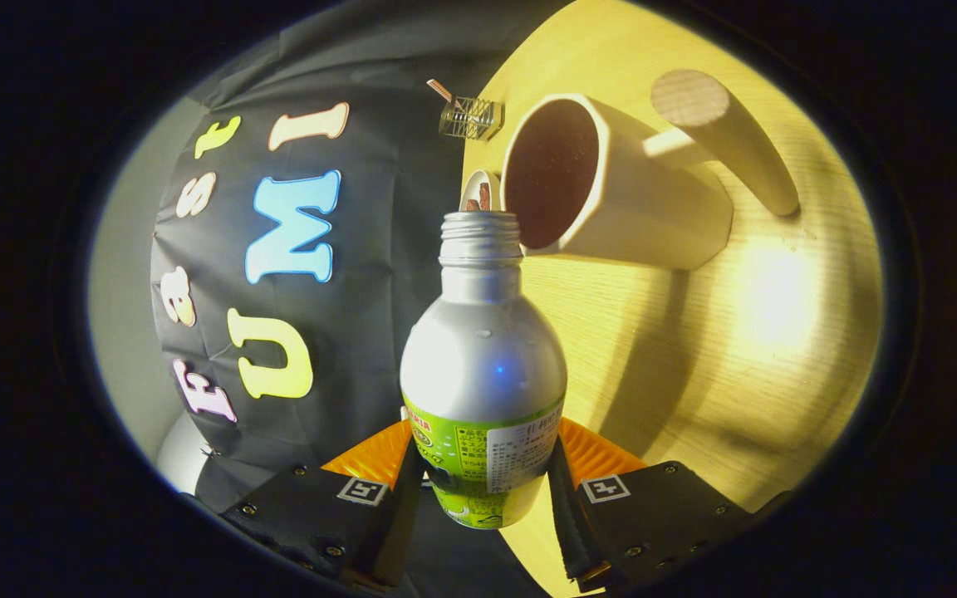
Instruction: Take the bottle from table, then pour the juice into the cup, finally place the bottle on the coaster
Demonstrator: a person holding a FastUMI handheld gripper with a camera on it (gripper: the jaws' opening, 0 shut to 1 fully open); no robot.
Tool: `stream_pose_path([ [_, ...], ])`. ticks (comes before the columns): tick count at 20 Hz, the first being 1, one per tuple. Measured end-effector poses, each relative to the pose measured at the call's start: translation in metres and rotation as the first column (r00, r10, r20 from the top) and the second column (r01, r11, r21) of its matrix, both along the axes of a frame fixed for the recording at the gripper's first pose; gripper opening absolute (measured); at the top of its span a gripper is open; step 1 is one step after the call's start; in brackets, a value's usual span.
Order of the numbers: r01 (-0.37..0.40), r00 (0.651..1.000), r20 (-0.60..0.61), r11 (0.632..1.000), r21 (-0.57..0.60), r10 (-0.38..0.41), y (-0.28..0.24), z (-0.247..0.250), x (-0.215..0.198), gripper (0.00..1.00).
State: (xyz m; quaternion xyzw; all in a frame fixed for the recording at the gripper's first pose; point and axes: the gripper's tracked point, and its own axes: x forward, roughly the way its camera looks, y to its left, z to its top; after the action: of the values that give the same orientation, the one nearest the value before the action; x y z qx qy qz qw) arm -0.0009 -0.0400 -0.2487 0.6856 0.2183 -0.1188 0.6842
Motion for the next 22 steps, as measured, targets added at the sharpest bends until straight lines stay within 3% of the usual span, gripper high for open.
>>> stream_pose_path([
  [22,0.06,0.998,-0.029,0.985,0.16,-0.056,-0.002,0.01,0.007,0.7],
])
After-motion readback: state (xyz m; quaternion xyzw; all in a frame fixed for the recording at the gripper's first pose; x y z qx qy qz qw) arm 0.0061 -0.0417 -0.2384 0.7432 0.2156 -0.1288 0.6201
